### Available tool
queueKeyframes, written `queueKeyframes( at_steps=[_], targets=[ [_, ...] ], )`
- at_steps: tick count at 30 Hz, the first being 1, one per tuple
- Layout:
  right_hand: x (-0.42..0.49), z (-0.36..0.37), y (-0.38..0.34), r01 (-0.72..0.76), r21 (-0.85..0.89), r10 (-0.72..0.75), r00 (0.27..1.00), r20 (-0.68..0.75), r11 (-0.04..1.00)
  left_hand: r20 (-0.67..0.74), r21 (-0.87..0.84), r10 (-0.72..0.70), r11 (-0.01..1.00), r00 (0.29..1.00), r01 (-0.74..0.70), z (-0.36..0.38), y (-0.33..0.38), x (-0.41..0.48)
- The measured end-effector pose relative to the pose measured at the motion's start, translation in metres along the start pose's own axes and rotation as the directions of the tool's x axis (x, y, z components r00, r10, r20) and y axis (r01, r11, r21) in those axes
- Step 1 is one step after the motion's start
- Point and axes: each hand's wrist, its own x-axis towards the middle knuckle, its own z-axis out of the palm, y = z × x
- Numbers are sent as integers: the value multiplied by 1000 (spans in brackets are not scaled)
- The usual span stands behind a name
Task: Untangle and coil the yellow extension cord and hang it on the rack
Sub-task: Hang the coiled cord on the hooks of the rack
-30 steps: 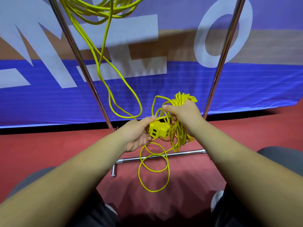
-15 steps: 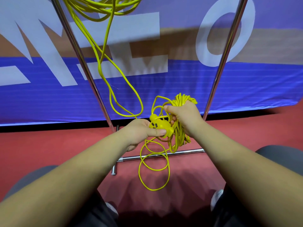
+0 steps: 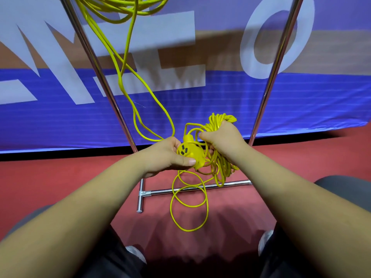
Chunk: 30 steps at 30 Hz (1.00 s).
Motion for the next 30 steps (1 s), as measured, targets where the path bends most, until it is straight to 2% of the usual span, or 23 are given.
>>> queueKeyframes(
  at_steps=[2,7,12,15,18,22,30],
  targets=[
    [-5,-1,-3,-2,-1,2,999,32,1000,39,-36,-11,999,999,13,1,1,-3],
    [-9,-5,-5,-48,60,40,990,134,997,-21,16,14,1000,1000,-14,-2,-1,1],
    [-11,-7,-5,-3,6,2,988,152,1000,43,179,38,983,998,-45,-7,6,1],
    [-9,-5,-3,-61,105,36,973,230,993,29,224,46,973,999,-51,-5,11,0],
    [-9,-4,-1,-84,140,46,966,253,987,-8,226,90,970,996,-86,0,12,-1],
    [-5,-7,3,-170,191,122,963,242,967,-138,201,183,967,973,-153,8,12,-3],
    [-1,-2,5,-203,265,150,967,207,943,-256,184,210,969,944,-166,14,12,-1]
  ],
)
